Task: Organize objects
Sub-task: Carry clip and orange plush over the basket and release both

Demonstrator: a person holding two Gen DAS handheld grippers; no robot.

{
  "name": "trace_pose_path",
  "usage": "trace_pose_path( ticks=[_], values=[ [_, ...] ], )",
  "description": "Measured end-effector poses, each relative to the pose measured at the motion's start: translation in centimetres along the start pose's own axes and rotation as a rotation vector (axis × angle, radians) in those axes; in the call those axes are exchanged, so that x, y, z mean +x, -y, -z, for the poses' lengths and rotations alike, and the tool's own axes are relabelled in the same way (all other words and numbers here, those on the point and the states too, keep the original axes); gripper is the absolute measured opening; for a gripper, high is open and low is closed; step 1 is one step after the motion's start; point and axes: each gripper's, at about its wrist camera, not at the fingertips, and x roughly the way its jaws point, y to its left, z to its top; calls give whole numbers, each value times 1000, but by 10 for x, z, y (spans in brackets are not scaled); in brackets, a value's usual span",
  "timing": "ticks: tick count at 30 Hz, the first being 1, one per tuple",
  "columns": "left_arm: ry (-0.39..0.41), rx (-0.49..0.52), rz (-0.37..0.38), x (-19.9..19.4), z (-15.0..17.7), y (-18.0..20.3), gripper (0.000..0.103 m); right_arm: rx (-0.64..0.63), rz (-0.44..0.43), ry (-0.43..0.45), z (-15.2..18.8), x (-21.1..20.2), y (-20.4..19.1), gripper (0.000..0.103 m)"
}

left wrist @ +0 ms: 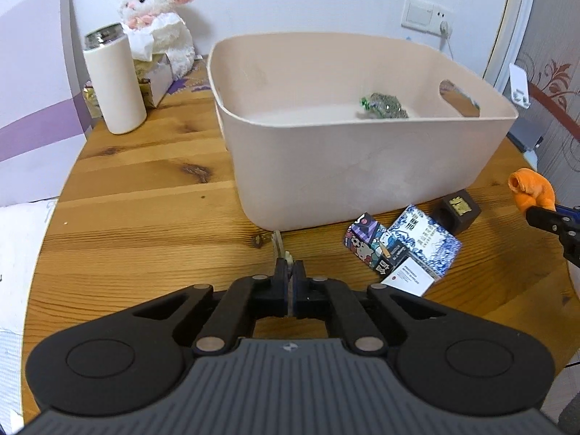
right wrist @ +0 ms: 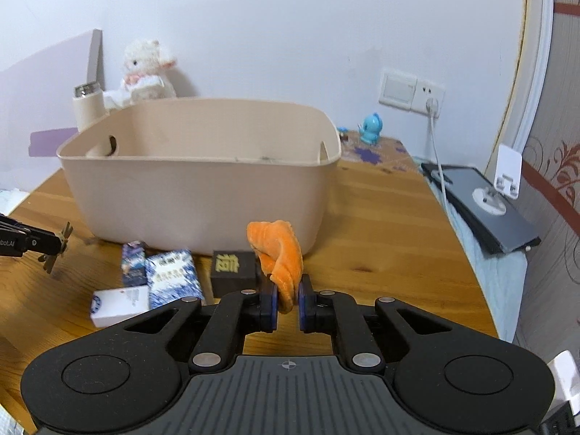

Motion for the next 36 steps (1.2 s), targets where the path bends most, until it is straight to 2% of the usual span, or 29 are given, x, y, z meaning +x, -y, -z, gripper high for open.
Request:
trace_pose_path(
  ticks=[9, 18, 25, 29, 36],
  values=[
    [121, 13, 12, -56, -8, -1, 3, -15, 3, 113, -25, -34, -8, 11],
    [256, 55, 11, -94, -39, 14, 3, -16, -2, 200, -64, -41, -12, 11],
    [328, 102, -24, -87, -76, 35, 3, -30, -1, 227, -90, -26, -28, 11],
    [313, 100, -33, -66, -92, 39, 3, -25, 1, 218, -96, -10, -33, 11],
    [244, 108, -82, -11, -106, 39, 3, -7, 3, 145, -100, 31, -28, 11]
  ],
)
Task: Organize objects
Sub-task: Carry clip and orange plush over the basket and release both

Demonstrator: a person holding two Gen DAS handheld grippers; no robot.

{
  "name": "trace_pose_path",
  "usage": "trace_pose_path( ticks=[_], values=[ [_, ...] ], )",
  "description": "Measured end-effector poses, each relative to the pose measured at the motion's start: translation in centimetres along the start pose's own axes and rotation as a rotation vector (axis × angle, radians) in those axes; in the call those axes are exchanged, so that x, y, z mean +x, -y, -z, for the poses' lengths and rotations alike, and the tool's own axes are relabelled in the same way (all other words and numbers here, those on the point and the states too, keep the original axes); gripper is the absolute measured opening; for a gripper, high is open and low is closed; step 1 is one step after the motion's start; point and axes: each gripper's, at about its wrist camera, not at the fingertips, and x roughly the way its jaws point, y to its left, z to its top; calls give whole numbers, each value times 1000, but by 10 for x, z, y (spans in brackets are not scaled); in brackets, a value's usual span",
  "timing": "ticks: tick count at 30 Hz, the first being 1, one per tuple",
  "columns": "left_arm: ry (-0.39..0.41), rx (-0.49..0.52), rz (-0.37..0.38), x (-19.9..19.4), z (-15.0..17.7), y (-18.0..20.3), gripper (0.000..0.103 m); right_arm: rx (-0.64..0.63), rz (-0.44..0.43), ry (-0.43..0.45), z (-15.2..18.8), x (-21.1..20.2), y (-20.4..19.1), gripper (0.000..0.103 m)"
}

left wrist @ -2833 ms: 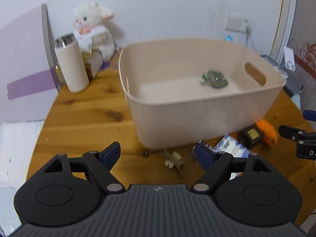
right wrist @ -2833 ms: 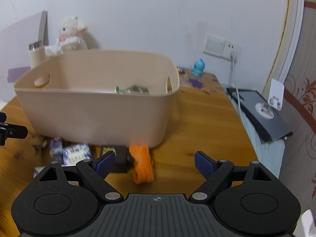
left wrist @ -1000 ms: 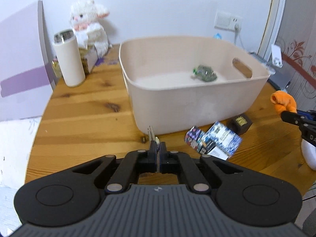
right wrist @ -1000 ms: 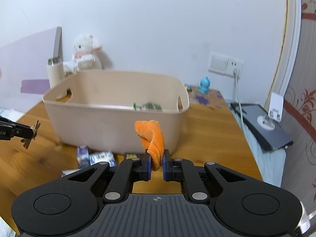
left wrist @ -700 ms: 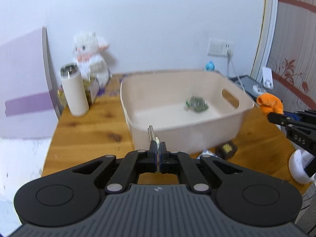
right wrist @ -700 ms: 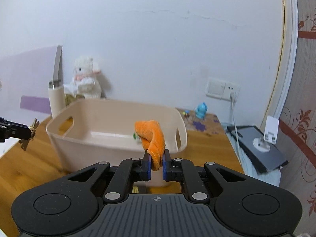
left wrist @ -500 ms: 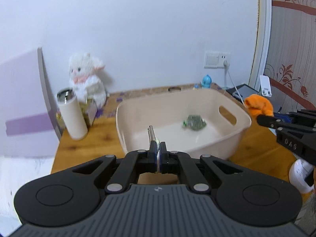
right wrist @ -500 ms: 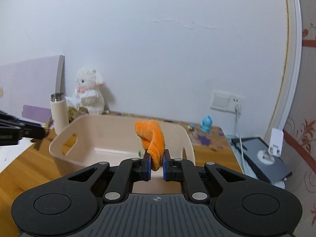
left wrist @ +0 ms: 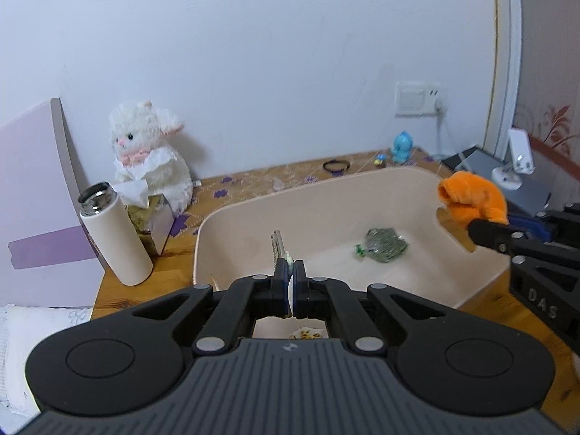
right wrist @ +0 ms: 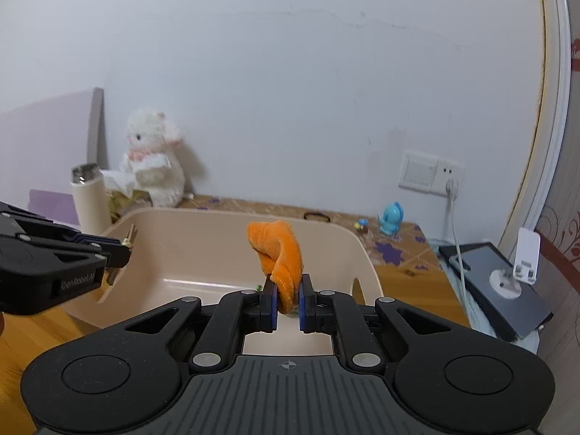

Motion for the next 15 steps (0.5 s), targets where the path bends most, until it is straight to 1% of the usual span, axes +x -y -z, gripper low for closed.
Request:
trace_pose_path(
  ticks=[2, 6, 9, 11, 12, 13, 14, 15],
  values=[
    [-22, 16, -18, 16, 3, 3, 3, 9, -1, -29, 2, 12, 3, 11],
    [-99, 9, -15, 45, 12, 3, 3, 8, -17, -89, 10, 32, 3, 11],
    [-142, 28, -21, 60, 18, 6, 3, 8, -16, -125, 18, 43, 3, 11],
    [-159, 41, -20, 66, 21, 7, 3, 7, -14, -143, 21, 48, 2, 13],
    [-164, 42, -19, 67, 22, 7, 4, 7, -16, -152, 22, 50, 3, 15],
    [-167, 40, -16, 68, 21, 7, 5, 9, -16, -151, 22, 50, 4, 24],
    [-166, 35, -13, 67, 21, 7, 8, 11, -13, -148, 22, 49, 5, 31],
    [-161, 29, -6, 66, 20, 6, 13, 12, -15, -147, 22, 48, 6, 34]
  ],
)
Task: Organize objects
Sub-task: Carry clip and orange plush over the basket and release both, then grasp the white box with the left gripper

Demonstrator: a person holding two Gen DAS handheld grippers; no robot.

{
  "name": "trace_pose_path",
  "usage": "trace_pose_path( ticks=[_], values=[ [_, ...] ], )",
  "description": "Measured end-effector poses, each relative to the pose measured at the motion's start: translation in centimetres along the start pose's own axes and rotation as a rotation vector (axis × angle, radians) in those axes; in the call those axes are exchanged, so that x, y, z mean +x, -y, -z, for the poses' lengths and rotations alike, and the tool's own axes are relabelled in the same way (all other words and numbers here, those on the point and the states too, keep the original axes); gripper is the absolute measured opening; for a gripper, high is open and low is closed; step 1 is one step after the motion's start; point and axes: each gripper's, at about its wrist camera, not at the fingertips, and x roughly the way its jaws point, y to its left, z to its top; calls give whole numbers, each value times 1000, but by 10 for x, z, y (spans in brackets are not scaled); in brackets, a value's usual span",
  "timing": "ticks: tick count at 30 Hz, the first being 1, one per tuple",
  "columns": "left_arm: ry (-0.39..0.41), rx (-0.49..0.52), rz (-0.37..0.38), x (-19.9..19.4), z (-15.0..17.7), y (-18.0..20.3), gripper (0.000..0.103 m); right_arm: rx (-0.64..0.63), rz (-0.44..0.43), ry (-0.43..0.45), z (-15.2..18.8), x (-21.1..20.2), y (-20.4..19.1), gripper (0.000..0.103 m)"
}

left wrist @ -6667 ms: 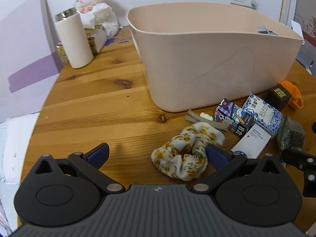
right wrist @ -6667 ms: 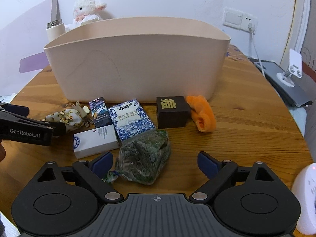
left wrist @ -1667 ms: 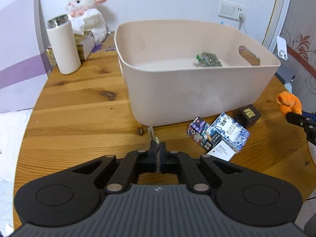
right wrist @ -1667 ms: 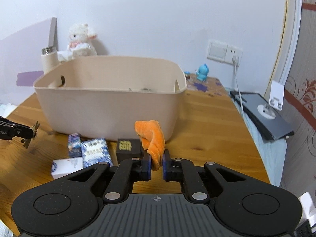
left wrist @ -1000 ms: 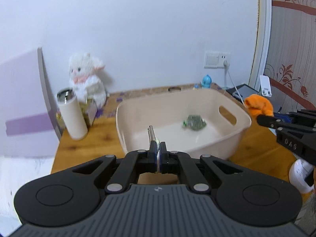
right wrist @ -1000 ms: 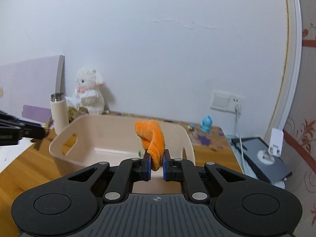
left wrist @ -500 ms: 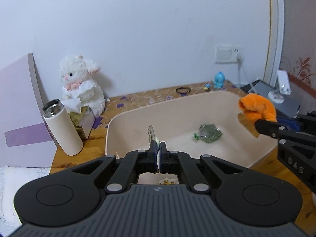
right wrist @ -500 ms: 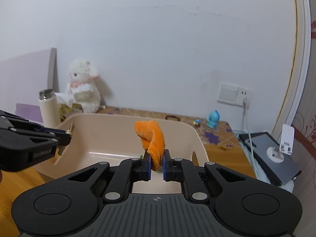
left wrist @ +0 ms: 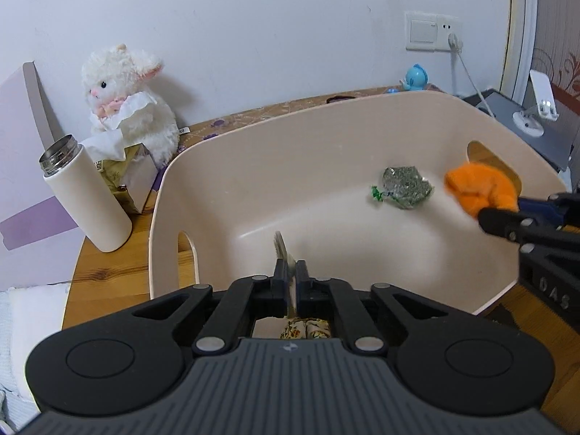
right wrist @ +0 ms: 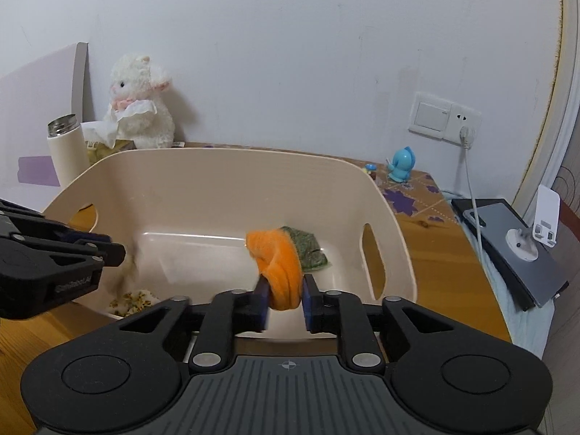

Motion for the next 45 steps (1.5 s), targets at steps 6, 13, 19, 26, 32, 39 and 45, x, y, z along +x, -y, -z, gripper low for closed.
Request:
trace_pose_path(
  ticks=[6, 13, 19, 26, 32, 39, 45],
  values=[
    [57, -17, -34, -23, -3, -3, 72, 13, -4, 49, -1, -20, 5, 62],
    [92, -44, -51, -56, 4, -13, 75, 8, 11, 99, 6, -59, 11, 79],
    [111, -30, -43, -82, 21, -12, 76, -9, 16, 99, 20, -81, 14, 87],
    [89, -30, -12, -97, 48, -10, 77, 1, 25, 60, 45, -88, 18, 89],
    [45, 0, 45, -93, 73, 0, 79, 0, 32, 3, 69, -82, 21, 89],
    [-31, 33, 141, -66, 96, 15, 79, -2, 48, -63, 95, -70, 22, 89],
    [-82, 59, 189, -41, 112, 26, 79, -3, 53, -108, 110, -59, 23, 89]
  ],
)
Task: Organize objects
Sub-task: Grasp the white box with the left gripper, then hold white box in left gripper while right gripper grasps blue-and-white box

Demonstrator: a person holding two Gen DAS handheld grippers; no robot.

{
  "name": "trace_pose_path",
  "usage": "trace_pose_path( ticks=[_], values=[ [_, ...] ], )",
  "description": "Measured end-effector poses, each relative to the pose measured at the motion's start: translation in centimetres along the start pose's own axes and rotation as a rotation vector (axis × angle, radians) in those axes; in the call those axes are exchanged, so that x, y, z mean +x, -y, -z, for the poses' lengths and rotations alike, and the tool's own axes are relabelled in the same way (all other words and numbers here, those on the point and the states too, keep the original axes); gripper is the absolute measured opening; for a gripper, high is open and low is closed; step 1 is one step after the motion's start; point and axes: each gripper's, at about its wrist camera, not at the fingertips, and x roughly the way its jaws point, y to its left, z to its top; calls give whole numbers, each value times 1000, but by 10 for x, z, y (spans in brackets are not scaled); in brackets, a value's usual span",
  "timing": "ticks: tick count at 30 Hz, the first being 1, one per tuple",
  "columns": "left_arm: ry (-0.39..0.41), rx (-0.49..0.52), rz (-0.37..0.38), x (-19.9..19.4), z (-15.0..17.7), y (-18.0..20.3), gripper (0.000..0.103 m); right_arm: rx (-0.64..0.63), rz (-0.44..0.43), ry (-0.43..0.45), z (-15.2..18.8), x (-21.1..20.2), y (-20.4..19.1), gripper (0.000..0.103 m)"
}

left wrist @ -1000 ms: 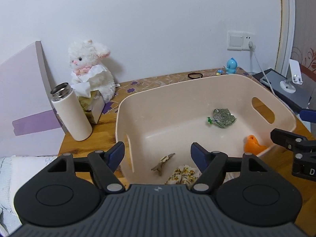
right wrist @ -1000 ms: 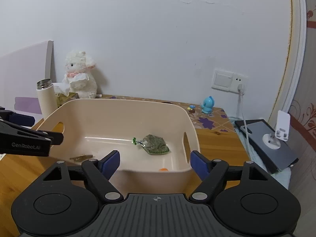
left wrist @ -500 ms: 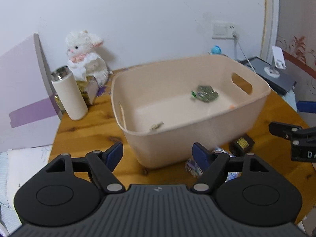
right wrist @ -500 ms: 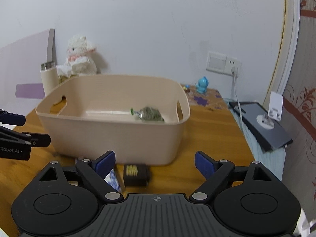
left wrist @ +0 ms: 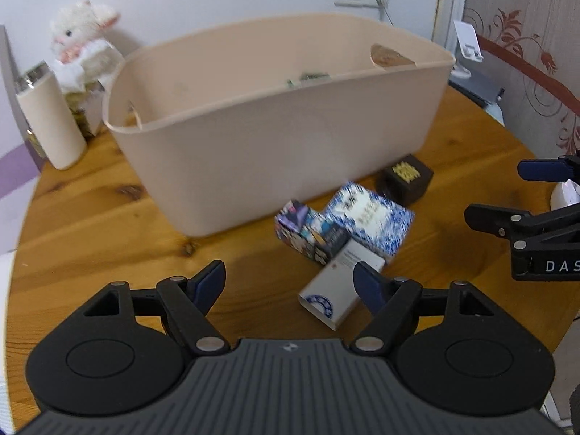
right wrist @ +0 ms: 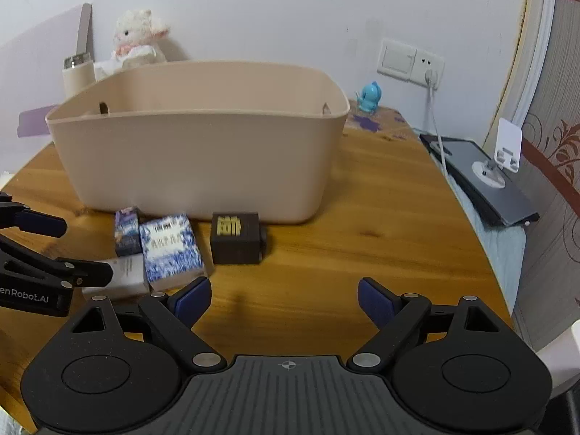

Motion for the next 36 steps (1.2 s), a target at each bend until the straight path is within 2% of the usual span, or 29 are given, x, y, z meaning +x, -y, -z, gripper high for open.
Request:
trace_pose_path(
  ticks=[7, 10, 13, 15, 18, 23, 36],
  values=[
    [-38, -33, 82, 19, 3, -1, 79, 1, -9, -26, 8, 10, -1, 89],
    [-36, -16, 95, 24, 3, 3, 74, -5, -15, -34, 9, 13, -5, 89],
    [-20, 28, 84, 24, 5, 8, 63, -11, -23, -40, 10, 17, -8, 89],
    [-11, 45, 87, 22, 5, 9, 47, -12, -29, -44, 10, 19, -11, 89],
    [-23, 40, 97, 19, 5, 7, 33, -15, -42, -44, 9, 22, -16, 89],
    [-33, 51, 98, 14, 9, 1, 33, -37, -67, -33, 6, 27, -29, 89],
    [-47, -15, 86, 11, 9, -25, 33, -52, -119, -28, -4, 49, -56, 88]
  ],
)
